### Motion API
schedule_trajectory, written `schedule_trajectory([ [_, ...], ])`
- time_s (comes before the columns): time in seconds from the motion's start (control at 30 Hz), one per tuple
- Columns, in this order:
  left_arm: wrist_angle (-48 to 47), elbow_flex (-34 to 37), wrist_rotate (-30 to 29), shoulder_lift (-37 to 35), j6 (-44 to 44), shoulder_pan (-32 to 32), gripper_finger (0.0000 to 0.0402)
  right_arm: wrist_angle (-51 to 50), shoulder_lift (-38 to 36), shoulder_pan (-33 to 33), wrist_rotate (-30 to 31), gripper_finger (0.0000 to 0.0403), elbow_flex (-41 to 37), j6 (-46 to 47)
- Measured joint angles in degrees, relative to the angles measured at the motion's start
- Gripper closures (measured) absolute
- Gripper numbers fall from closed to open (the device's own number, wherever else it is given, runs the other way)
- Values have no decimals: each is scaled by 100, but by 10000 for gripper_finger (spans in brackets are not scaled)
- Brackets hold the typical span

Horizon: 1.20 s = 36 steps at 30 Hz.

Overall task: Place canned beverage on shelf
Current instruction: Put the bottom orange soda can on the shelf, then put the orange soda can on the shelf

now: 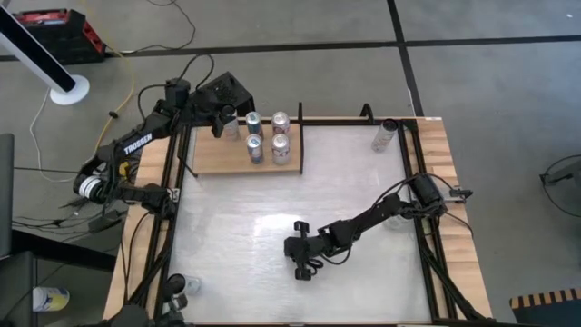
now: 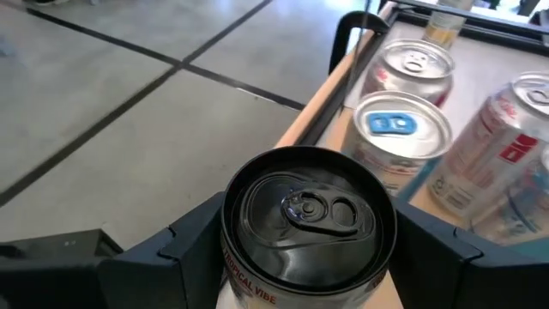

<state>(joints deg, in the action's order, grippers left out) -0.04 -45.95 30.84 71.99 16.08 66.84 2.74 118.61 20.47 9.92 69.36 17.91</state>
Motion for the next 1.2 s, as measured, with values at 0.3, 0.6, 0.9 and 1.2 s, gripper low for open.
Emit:
schedule_trajectory([
  [0.3, -27, 0, 211, 8, -92, 66, 164, -7, 0, -7, -79, 373, 0, -17],
  [0.6, -130, 11, 171, 8, -285, 66, 69, 13, 0, 10, -84, 372, 0, 2],
  [0.9, -191, 11, 237, -9, -341, 66, 47, 24, 0, 39, -82, 372, 0, 37],
  [1.2, -175, -232, 244, -204, -517, 64, 46, 26, 0, 39, -84, 372, 0, 107],
])
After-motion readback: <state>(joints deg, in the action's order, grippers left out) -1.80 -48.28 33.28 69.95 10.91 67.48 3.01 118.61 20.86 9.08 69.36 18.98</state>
